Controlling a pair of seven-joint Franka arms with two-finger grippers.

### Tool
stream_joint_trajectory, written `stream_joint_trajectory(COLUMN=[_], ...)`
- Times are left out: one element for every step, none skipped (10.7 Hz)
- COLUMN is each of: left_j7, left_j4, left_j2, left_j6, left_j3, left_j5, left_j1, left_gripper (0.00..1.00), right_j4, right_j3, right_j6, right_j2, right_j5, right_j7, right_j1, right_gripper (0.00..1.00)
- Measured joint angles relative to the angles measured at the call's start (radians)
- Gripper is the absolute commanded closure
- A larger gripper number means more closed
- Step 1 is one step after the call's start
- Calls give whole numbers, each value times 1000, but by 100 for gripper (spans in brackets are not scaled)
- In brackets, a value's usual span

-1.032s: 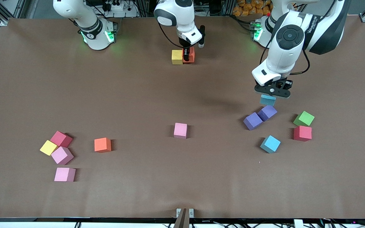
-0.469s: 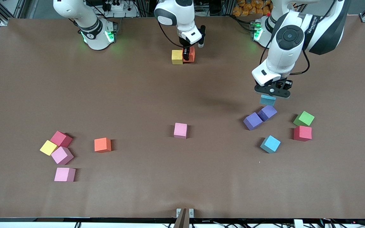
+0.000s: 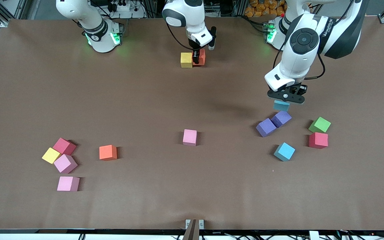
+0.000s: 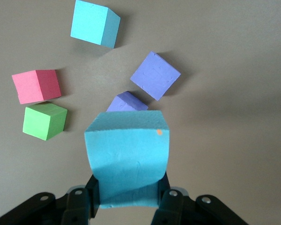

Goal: Form number 2 with 11 blocks
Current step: 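Open the right gripper to release the orange cube while the left holds cyan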

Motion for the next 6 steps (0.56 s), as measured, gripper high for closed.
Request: stream_joint_trajectory(left_j7=[0, 0, 0, 0, 0, 0], left_j4=[0, 0, 0, 0, 0, 0], left_j2=[0, 0, 0, 1, 3, 7], left_j6=[0, 0, 0, 0, -1, -2], left_j3=[0, 0, 0, 0, 0, 0], left_j5=[0, 0, 0, 0, 0, 0], left_j1=[0, 0, 0, 0, 0, 0], left_gripper=[96, 96, 96, 96, 96, 96], right_j4=[0, -1, -1, -1, -2, -2], right_j3=[0, 0, 0, 0, 0, 0], right_j6=[1, 2, 2, 2, 2, 3], right_j2=[0, 0, 0, 0, 0, 0], right_j5=[0, 0, 0, 0, 0, 0], right_j7=[-3, -4, -4, -4, -5, -5], right_j1=[0, 0, 0, 0, 0, 0], right_gripper=[34, 33, 32, 32, 32, 26])
